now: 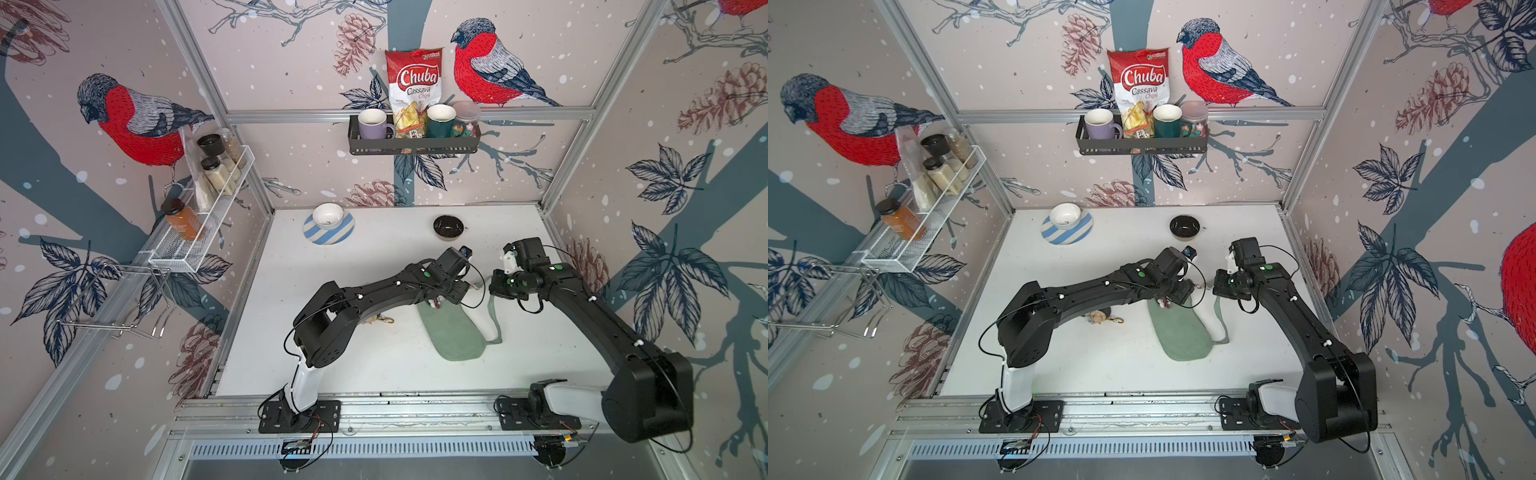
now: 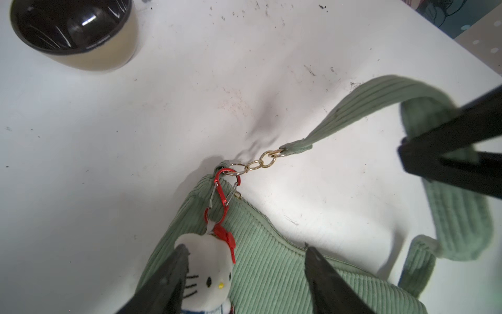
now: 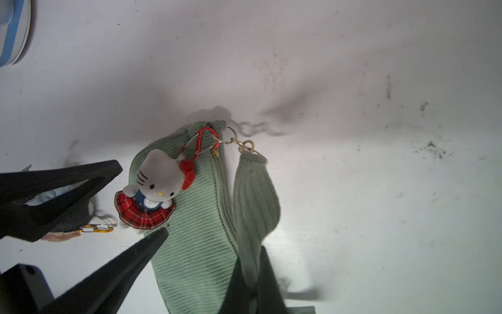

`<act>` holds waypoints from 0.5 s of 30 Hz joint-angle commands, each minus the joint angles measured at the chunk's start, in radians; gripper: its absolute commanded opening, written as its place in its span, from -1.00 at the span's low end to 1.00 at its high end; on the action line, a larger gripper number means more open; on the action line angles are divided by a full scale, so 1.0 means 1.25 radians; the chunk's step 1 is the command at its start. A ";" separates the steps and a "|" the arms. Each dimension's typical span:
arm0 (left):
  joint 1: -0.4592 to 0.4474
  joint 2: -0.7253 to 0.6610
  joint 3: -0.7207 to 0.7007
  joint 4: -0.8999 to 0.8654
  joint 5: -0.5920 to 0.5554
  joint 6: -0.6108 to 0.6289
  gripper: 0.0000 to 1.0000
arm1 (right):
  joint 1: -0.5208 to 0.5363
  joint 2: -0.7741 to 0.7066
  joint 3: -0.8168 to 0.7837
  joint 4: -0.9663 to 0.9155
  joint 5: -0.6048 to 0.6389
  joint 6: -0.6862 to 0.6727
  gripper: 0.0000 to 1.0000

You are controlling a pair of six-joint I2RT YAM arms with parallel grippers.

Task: Remove the decoration from the bag
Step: Adjust the bag at the center of the board.

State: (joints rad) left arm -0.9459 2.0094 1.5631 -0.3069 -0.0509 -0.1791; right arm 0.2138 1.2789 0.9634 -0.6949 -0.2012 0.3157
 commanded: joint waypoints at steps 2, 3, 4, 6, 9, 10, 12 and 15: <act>0.028 0.035 0.029 -0.016 0.016 -0.014 0.20 | -0.018 -0.007 -0.019 0.039 0.010 0.013 -1.00; 0.032 0.043 0.034 -0.018 0.014 -0.012 0.15 | -0.021 -0.004 -0.023 0.042 0.011 0.013 -1.00; 0.035 0.052 0.041 -0.024 0.011 -0.008 0.11 | -0.022 -0.002 -0.028 0.047 0.012 0.012 -1.00; 0.039 0.076 0.060 -0.039 0.004 0.003 0.06 | -0.032 0.002 -0.040 0.063 0.011 0.013 -1.00; 0.039 0.104 0.089 -0.056 0.005 0.020 0.05 | -0.043 0.012 -0.044 0.070 0.010 0.014 -1.00; 0.039 0.112 0.098 -0.060 0.004 0.025 0.05 | -0.047 0.015 -0.044 0.069 0.010 0.015 -1.00; 0.039 0.131 0.117 -0.072 0.001 0.037 0.05 | -0.051 0.017 -0.045 0.073 0.010 0.018 -1.00; 0.040 0.155 0.143 -0.085 -0.009 0.052 0.06 | -0.052 0.017 -0.049 0.080 0.006 0.023 -1.00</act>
State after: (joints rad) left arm -0.8989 2.1864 1.7187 -0.3752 -0.0521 -0.1493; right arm 0.1505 1.2987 0.9062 -0.6209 -0.1921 0.3210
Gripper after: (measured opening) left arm 0.527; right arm 0.049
